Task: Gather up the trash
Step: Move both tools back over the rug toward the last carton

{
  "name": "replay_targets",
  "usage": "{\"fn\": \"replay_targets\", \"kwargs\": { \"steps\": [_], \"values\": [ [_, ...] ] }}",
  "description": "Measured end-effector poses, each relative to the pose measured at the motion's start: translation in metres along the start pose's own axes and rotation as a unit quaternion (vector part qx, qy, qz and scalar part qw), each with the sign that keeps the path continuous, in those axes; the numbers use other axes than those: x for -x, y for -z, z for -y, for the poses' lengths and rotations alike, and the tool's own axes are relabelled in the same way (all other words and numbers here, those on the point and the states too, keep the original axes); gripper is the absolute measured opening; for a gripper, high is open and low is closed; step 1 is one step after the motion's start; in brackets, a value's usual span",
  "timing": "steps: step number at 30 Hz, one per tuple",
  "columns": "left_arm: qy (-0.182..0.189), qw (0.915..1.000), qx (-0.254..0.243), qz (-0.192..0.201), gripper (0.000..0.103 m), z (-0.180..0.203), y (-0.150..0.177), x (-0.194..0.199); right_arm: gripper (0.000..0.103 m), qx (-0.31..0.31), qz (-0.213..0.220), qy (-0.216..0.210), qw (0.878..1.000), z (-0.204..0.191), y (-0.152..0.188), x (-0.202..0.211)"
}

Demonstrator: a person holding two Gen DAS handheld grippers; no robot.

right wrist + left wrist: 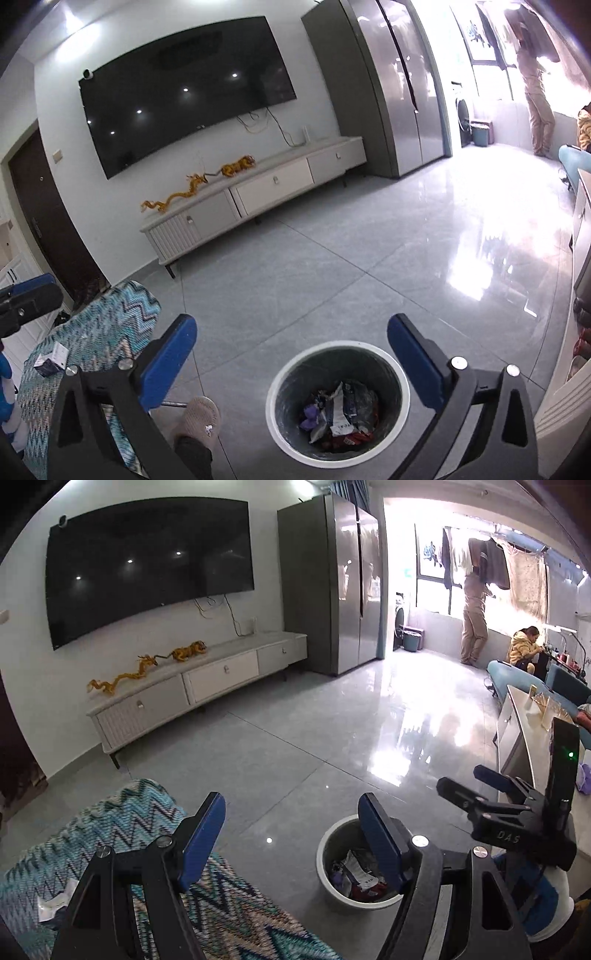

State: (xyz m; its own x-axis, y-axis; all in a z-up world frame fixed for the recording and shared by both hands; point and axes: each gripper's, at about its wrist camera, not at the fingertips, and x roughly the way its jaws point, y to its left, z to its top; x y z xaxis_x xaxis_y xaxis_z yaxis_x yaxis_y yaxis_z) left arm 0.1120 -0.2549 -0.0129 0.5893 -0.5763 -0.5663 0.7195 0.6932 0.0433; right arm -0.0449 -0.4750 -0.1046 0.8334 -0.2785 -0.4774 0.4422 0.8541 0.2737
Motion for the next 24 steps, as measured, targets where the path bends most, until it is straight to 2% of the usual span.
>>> {"fn": "replay_targets", "kwargs": {
  "steps": [3,7,10,17,24],
  "values": [
    [-0.034,0.9989,0.010,0.032,0.082,-0.027,0.002,0.040,0.103,0.024,0.029,-0.025,0.999,-0.031,-0.015,0.028],
    [-0.065,0.9955,0.042,0.055,0.083,-0.072,0.015,0.091,0.103,0.060,0.047,-0.062,0.995,-0.073,-0.027,0.054],
    [-0.104,0.9902,0.062,0.071,0.083,-0.109,0.029,0.127,0.103,0.091,0.052,-0.085,0.991,-0.103,-0.030,0.067],
    [-0.197,0.9725,0.098,0.076,0.083,-0.193,0.077,0.187,0.103,0.145,0.061,-0.140,0.978,-0.164,-0.033,0.086],
    [-0.262,0.9519,0.146,0.062,0.083,-0.249,0.142,0.239,0.103,0.201,0.029,-0.189,0.961,-0.218,-0.016,0.075]
  ]
}}
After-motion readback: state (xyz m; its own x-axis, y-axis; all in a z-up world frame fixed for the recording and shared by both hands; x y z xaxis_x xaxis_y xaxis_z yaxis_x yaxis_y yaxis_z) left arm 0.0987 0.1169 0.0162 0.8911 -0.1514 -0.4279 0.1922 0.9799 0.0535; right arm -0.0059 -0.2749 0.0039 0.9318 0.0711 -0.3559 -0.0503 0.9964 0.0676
